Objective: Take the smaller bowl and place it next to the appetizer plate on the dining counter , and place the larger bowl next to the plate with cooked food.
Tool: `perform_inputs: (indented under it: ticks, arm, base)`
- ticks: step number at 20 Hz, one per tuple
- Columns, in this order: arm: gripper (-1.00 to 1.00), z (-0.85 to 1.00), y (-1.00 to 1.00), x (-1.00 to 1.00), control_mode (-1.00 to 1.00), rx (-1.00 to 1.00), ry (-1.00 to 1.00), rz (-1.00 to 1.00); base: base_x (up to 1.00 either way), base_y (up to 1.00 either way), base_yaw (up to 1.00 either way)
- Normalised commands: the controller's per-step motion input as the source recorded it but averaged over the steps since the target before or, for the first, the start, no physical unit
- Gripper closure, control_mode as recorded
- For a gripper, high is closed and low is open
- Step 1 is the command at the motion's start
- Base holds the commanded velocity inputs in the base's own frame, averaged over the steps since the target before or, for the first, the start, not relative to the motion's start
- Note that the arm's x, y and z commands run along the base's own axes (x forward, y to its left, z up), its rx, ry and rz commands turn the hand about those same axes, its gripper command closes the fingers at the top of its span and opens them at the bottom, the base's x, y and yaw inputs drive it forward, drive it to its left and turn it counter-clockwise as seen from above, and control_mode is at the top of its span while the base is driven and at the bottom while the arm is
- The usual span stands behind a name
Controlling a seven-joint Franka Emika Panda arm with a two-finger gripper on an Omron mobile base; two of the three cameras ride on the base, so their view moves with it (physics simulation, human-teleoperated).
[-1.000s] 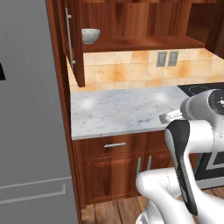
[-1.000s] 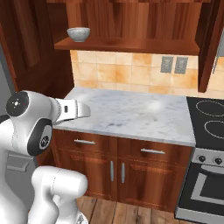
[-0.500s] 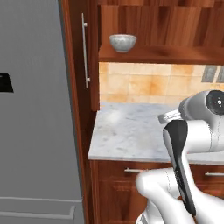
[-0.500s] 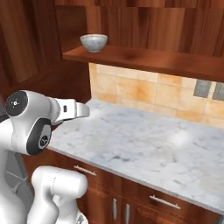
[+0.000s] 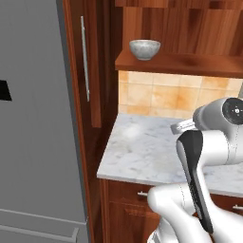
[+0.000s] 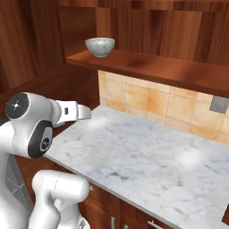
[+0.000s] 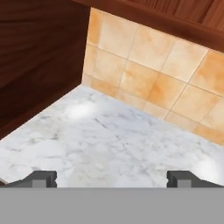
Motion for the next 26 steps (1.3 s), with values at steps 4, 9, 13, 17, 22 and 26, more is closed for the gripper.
perform_inputs:
  ticks: [4, 9, 13, 17, 22, 26]
  arm:
    - [-1.00, 0.00, -0.01, 0.06, -1.00, 0.00, 0.00, 0.00]
    - [-1.00, 0.10, 0.00, 0.08, -1.00, 0.00, -0.09, 0.00]
    - [-1.00, 0.54, 0.00, 0.00, -1.00, 0.00, -0.34, 0.00]
    - [-1.00, 0.75, 0.00, 0.00, -1.00, 0.01, -0.25, 0.00]
    - [-1.00, 0.75, -0.15, -0.04, -1.00, 0.23, -0.02, -0.01]
    - [-1.00, 0.55, -0.31, -0.17, -1.00, 0.47, 0.14, 0.00]
  base:
    - [0.14, -0.12, 0.01]
    - [0.00, 0.00, 0.00]
    - [0.00, 0.00, 0.00]
    - [0.00, 0.00, 0.00]
    - [0.00, 0.00, 0.00]
    - [0.00, 0.00, 0.00]
